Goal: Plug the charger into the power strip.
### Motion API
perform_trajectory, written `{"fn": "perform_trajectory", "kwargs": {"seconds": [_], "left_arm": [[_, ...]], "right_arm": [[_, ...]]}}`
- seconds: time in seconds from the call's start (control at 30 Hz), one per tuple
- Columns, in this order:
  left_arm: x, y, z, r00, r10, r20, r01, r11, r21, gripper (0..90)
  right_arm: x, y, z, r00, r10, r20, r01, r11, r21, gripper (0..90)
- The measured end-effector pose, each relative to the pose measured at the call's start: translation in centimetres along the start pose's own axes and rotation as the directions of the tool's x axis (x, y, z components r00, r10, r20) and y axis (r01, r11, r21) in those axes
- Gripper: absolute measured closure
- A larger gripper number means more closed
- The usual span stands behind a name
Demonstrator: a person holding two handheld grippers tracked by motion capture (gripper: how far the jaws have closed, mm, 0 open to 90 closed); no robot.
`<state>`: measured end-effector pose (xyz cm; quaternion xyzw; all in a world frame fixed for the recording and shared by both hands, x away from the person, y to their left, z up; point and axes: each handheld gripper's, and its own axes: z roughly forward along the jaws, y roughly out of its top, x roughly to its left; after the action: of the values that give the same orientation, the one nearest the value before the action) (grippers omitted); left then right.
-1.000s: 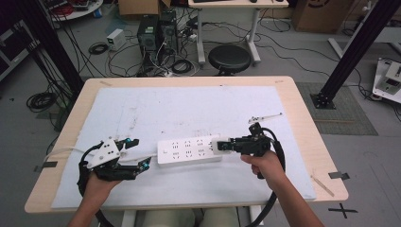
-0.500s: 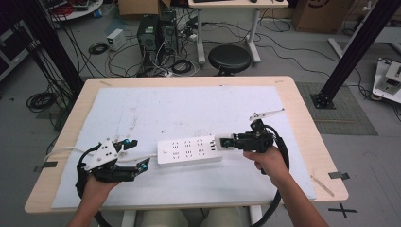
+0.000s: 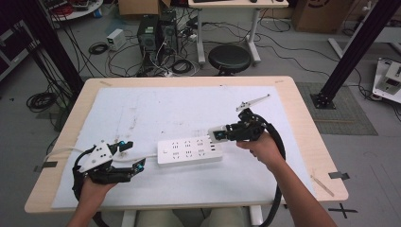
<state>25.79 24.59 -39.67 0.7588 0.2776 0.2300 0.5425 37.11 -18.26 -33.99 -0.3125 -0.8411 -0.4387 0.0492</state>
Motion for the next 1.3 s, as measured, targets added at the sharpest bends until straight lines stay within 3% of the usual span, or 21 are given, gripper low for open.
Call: {"fn": "perform_trajectory", "kwargs": {"seconds": [0.23,0.37,0.53,0.57,0.73,0.83,0.87,0.97,1.2,1.23,1.27,1.3], "left_arm": [[0.2,-0.3,-0.1,1.0,-0.006,-0.003,0.006,1.0,0.001,25.2],[0.4,-0.5,-0.2,0.9999,-0.011,-0.005,0.011,0.9999,0.002,25.3],[0.5,-0.7,-0.4,0.9999,-0.013,-0.006,0.013,0.9999,0.007,25.2],[0.5,-0.7,-0.4,0.9999,-0.013,-0.006,0.013,0.9999,0.007,25.2],[0.7,-0.9,-0.6,0.9998,-0.017,-0.006,0.017,0.9998,0.008,25.2],[0.7,-1.0,-0.6,0.9998,-0.018,-0.006,0.018,0.9998,0.009,25.2],[0.7,-1.0,-0.6,0.9998,-0.019,-0.005,0.019,0.9998,0.009,25.3],[0.8,-1.1,-0.6,0.9998,-0.02,-0.004,0.021,0.9998,0.008,25.2],[0.8,-1.2,-0.6,0.9997,-0.023,-0.006,0.023,0.9997,0.01,25.3],[0.8,-1.2,-0.6,0.9997,-0.023,-0.006,0.023,0.9997,0.01,25.2],[0.8,-1.3,-0.7,0.9996,-0.027,-0.007,0.027,0.9996,0.01,25.2],[0.8,-1.3,-0.7,0.9996,-0.027,-0.007,0.027,0.9996,0.01,25.2]], "right_arm": [[0.0,1.0,0.9,0.9965,-0.075,0.038,0.071,0.993,0.09,63.6],[0.0,1.7,2.0,0.984,-0.167,0.062,0.154,0.974,0.168,63.6],[0.4,2.5,3.0,0.9602,-0.27,0.074,0.244,0.938,0.247,63.6],[0.4,2.5,3.0,0.9602,-0.27,0.074,0.244,0.938,0.247,63.6],[0.5,3.3,3.9,0.9458,-0.318,0.065,0.286,0.91,0.301,63.6],[0.6,3.6,4.0,0.9448,-0.322,0.063,0.288,0.907,0.306,63.7],[0.7,3.8,4.2,0.938,-0.341,0.062,0.306,0.899,0.313,63.7],[0.6,4.0,4.6,0.9319,-0.36,0.048,0.325,0.887,0.328,63.7],[0.7,4.0,5.9,0.9113,-0.41,0.035,0.366,0.845,0.391,63.7],[0.7,4.0,5.9,0.9113,-0.41,0.035,0.366,0.845,0.391,63.7],[0.8,4.1,6.3,0.9022,-0.43,0.032,0.382,0.831,0.404,63.7],[0.8,4.1,6.3,0.9022,-0.43,0.032,0.382,0.831,0.404,63.7]]}}
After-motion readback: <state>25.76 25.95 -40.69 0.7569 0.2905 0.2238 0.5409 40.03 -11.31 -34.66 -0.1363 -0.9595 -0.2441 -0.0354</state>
